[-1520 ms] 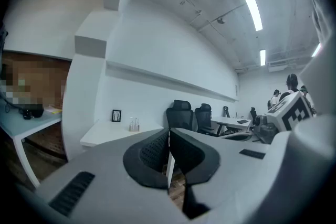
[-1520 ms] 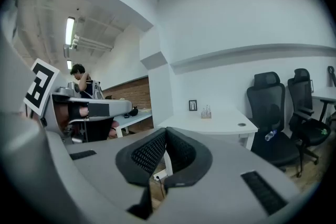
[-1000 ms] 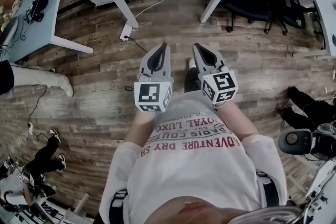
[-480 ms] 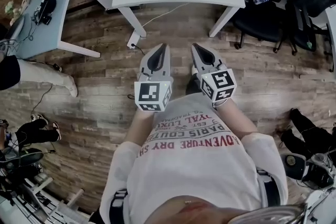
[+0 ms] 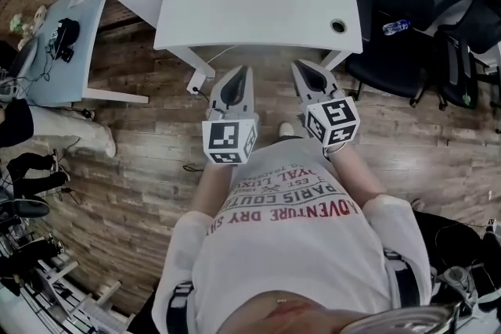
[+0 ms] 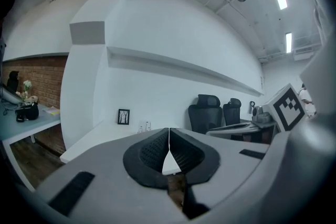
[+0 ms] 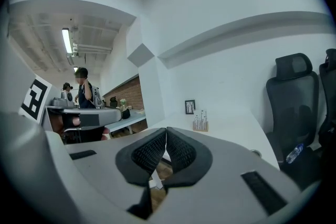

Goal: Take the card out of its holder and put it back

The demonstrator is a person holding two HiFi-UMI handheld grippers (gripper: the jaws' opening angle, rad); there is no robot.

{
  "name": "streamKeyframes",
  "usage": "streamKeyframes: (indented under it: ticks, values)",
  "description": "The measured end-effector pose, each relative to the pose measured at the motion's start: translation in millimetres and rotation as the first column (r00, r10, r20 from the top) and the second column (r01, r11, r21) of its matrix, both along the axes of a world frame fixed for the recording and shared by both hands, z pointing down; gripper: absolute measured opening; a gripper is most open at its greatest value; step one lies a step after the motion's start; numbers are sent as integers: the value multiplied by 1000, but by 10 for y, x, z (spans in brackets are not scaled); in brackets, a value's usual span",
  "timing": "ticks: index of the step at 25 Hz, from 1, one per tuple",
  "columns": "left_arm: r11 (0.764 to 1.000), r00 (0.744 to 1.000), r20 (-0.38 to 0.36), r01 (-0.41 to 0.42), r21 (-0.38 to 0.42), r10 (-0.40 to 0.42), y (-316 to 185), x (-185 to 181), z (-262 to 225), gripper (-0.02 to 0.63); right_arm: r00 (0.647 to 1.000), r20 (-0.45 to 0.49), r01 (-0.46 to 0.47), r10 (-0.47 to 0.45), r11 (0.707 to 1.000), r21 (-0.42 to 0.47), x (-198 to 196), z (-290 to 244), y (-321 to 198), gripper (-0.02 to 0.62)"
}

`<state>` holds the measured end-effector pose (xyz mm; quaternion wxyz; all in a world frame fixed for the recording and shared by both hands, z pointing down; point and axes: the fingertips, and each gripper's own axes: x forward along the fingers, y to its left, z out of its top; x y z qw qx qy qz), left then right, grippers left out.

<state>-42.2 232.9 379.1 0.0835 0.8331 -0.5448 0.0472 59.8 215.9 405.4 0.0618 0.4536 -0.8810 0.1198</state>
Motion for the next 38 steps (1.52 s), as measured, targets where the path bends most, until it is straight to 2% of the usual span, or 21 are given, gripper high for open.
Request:
streamKeyframes:
  ticks: [7, 12, 19, 30, 38]
  values:
    - [999, 999, 14, 33, -38, -32, -751, 394, 146, 25, 1000, -1, 21, -21, 999, -41, 442, 176, -765, 25]
    - [997, 998, 45, 34, -71, -31, -1058, 554, 221, 25, 999, 43, 20, -16, 995, -94, 594, 332, -1109, 25]
    - [992, 998, 47, 46, -117, -41, -1521, 509, 337, 25, 997, 60, 51, -45, 993, -111, 544, 402, -1491, 25]
    - [993, 998, 28, -58, -102, 61, -2652, 344, 272, 25, 998, 32, -42, 46, 993, -110, 393, 355, -2461, 25]
    - [984, 991, 9, -135, -121, 137, -3487, 46, 342, 25, 995, 24, -93, 96, 990, -108, 17, 324, -3263, 25]
